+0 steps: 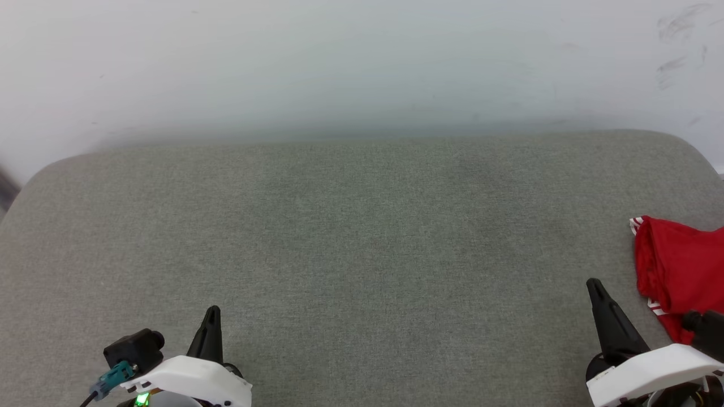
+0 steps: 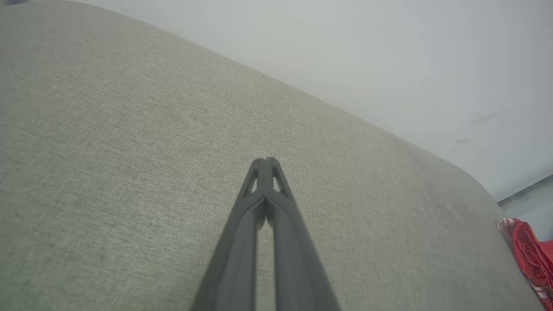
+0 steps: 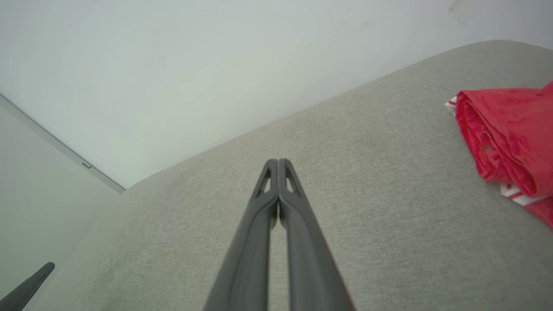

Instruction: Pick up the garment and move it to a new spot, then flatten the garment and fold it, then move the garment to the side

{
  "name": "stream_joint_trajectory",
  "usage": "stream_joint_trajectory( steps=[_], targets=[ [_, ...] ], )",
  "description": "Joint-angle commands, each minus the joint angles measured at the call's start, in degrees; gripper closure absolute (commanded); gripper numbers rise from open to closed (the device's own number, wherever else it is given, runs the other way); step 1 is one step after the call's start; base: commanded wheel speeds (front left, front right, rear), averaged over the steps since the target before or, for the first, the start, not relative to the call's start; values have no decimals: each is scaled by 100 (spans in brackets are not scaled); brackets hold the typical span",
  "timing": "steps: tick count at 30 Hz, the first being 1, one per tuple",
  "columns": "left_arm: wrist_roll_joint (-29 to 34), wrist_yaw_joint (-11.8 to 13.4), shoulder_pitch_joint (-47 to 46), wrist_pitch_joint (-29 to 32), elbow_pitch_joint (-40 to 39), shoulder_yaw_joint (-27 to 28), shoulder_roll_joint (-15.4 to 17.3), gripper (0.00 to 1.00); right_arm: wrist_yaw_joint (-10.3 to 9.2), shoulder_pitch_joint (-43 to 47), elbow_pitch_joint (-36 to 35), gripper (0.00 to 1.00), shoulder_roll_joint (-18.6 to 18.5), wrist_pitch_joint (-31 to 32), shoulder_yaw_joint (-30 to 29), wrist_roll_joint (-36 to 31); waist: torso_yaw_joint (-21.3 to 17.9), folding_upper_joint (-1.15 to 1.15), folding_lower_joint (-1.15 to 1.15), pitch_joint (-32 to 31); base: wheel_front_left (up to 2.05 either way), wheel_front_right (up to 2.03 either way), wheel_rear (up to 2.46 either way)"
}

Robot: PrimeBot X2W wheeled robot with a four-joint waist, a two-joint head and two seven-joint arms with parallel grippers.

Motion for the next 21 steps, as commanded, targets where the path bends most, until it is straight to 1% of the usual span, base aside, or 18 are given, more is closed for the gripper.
stream_joint_trajectory(
  steps=[1, 21],
  targets=[
    [-137, -58, -157, 28, -52, 101, 0, 100, 0, -196, -38, 100, -23, -24, -22, 196, 2, 0, 0, 0, 0, 0, 0],
    [-1434, -547, -265, 435, 60, 674, -315, 100, -1, -440, 414, 100, -30, -14, -79, 1867, 44, 0, 0, 13, 0, 0, 0]
  ],
)
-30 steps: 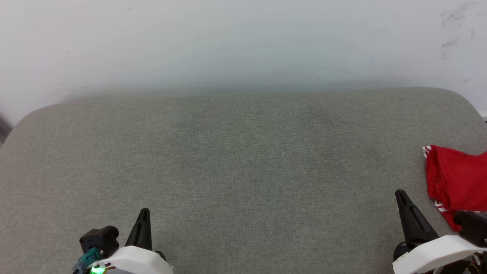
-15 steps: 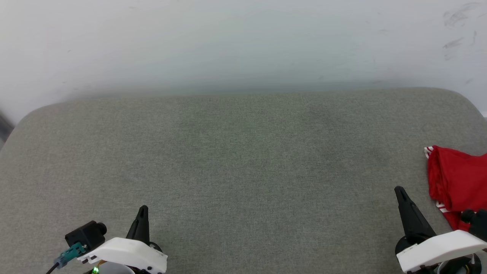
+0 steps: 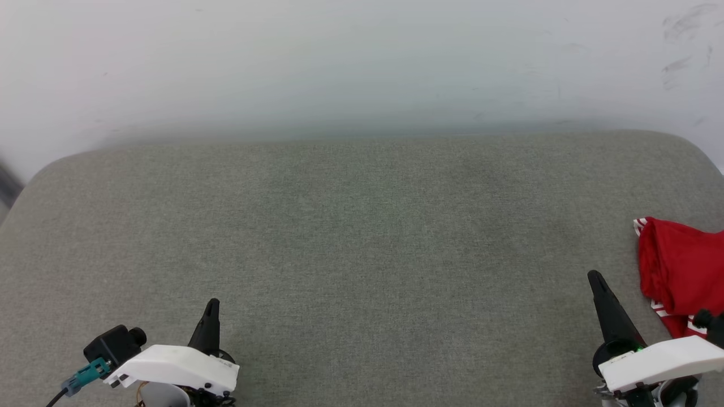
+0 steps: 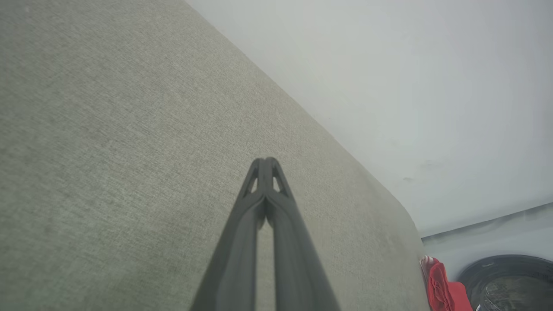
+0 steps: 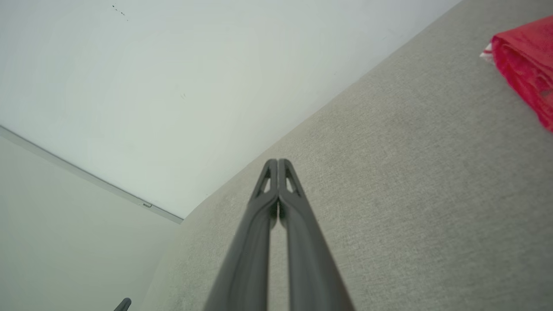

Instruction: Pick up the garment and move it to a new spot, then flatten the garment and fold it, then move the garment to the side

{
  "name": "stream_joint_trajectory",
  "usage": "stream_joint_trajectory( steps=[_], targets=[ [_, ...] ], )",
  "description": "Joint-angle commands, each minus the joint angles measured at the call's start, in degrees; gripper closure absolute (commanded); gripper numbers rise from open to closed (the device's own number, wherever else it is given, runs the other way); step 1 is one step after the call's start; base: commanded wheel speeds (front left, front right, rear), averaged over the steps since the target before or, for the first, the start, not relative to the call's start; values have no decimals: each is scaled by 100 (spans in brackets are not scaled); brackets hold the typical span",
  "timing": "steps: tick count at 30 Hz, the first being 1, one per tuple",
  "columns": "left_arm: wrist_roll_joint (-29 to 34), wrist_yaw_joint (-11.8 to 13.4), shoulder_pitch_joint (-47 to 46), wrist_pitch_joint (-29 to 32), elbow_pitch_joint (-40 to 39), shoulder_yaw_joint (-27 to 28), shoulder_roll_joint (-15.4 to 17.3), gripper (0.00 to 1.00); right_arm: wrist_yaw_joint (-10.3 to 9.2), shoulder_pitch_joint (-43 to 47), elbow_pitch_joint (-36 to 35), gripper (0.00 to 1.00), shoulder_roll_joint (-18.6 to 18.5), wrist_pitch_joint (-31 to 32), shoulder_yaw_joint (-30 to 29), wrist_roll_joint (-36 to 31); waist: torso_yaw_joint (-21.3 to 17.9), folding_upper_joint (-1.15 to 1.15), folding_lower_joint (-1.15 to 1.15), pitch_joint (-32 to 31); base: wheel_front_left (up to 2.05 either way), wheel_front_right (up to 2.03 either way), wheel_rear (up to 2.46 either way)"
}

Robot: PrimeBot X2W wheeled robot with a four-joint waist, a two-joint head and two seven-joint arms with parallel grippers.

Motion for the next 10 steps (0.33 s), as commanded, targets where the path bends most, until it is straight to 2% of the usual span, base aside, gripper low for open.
stream_joint_trajectory(
  steps=[1, 10],
  targets=[
    [-128, -60, -154, 33, -39, 99, 0, 100, 1, -156, -10, 100, -25, -14, -16, 181, 2, 0, 0, 1, 0, 0, 0],
    [-618, -249, -195, 195, -1, 323, -127, 100, 1, -246, 163, 100, -24, -6, -42, 818, 21, 0, 0, 6, 0, 0, 0]
  ],
)
